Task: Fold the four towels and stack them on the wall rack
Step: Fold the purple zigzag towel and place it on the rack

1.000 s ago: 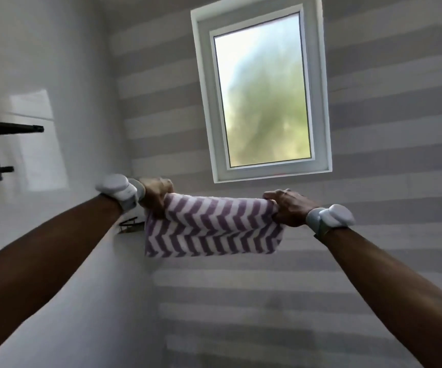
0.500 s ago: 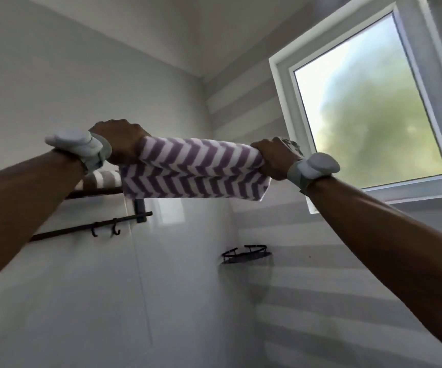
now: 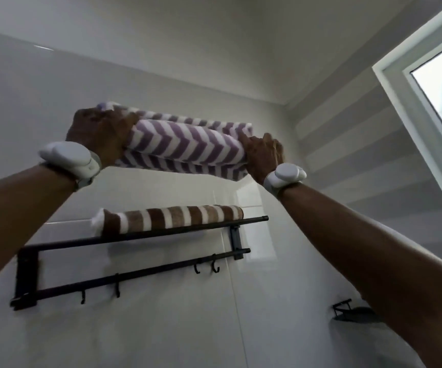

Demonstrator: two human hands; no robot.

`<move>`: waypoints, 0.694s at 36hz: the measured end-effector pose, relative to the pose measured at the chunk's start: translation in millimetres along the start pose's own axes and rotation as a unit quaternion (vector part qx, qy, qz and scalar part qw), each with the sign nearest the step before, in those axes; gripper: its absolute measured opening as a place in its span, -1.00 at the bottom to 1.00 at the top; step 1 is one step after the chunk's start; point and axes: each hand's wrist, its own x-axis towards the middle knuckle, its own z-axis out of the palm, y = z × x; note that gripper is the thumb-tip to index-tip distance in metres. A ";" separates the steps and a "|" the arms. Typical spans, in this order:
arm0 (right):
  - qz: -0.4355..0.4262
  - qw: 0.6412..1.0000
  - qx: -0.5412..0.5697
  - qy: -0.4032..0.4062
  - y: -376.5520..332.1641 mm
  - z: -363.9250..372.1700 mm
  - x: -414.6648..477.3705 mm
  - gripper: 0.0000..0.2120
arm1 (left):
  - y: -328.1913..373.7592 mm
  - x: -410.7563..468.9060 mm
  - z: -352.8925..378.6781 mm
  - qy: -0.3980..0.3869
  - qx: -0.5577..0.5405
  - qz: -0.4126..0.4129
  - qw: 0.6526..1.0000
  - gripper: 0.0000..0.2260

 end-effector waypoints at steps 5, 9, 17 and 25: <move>-0.022 0.998 0.047 0.026 -21.0 54.7 1.4 -0.33 | -9.9 -24.0 39.0 -0.055 0.128 -0.010 0.990 -0.44; -0.088 0.991 0.052 -0.088 -33.8 96.5 -24.0 -0.48 | -5.4 -60.1 64.9 -0.208 0.129 0.016 0.969 -0.46; -0.123 0.948 0.117 -0.270 -10.0 99.0 -30.8 -0.53 | -19.3 -61.0 57.9 -0.377 -0.008 0.010 0.926 -0.80; -0.099 0.832 0.236 -0.492 -25.0 50.8 17.8 -0.51 | 6.7 -12.8 61.3 -0.479 -0.077 -0.163 0.859 -0.32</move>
